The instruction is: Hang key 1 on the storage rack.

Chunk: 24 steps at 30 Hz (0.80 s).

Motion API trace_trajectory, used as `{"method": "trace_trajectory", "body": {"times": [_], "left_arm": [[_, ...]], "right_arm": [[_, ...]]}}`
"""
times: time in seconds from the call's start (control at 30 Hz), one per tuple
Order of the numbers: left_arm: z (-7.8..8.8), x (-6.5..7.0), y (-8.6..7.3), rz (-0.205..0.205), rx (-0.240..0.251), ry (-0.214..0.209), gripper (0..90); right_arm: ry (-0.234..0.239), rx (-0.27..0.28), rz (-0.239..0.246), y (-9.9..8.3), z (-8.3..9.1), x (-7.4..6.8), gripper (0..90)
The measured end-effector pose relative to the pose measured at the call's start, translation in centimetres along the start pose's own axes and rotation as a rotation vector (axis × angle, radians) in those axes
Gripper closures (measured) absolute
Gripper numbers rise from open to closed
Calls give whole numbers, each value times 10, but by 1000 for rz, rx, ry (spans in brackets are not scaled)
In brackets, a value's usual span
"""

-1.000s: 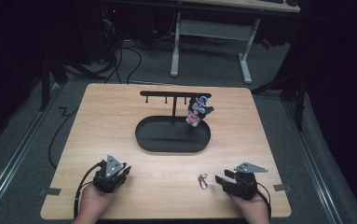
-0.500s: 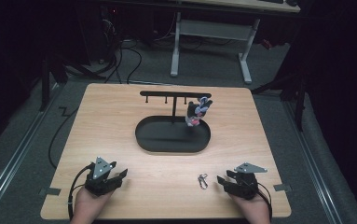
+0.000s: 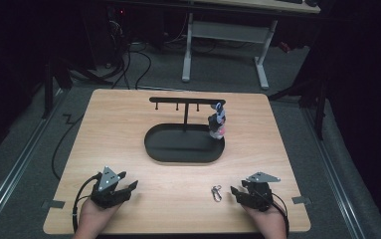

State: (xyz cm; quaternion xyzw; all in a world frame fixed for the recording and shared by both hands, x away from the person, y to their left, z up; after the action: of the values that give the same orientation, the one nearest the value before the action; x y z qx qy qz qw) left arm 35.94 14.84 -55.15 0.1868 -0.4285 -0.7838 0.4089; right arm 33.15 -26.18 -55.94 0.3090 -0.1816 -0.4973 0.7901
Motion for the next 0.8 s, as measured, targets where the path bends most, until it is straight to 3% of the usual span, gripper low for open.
{"method": "trace_trajectory", "body": {"times": [0.13,0.27,0.4,0.43,0.53,0.67,0.8], "left_arm": [[2,-1,1,4,8,-7,444],[1,-1,1,-1,5,-3,444],[0,-1,1,-6,1,-2,443],[0,-1,0,-5,-2,-4,443],[-1,-1,0,-2,-3,-5,442],[0,-1,-1,-1,-3,-8,440],[0,-1,0,-4,-2,-6,440]], "right_arm": [[0,-61,49,3,3,-1,457],[19,-172,115,7,7,-3,439],[17,-226,154,10,9,-3,432],[18,-267,166,10,9,-4,417],[32,-292,189,12,8,-7,418],[54,-352,257,20,8,-16,419],[70,-389,275,25,7,-21,418]]}}
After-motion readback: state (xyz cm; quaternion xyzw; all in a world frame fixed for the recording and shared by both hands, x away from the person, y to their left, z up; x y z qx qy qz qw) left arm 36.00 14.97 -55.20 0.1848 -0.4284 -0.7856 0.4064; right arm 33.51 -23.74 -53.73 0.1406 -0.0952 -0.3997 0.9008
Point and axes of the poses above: each handheld gripper's, and its own axes: z roughly backward along the jaws, y roughly out of its top, x roughly to its right, the point moved 6 cm from there along -z, roughly forward along the jaws, and after that the axes turned 3 degrees about z, right-handed, at the moved point
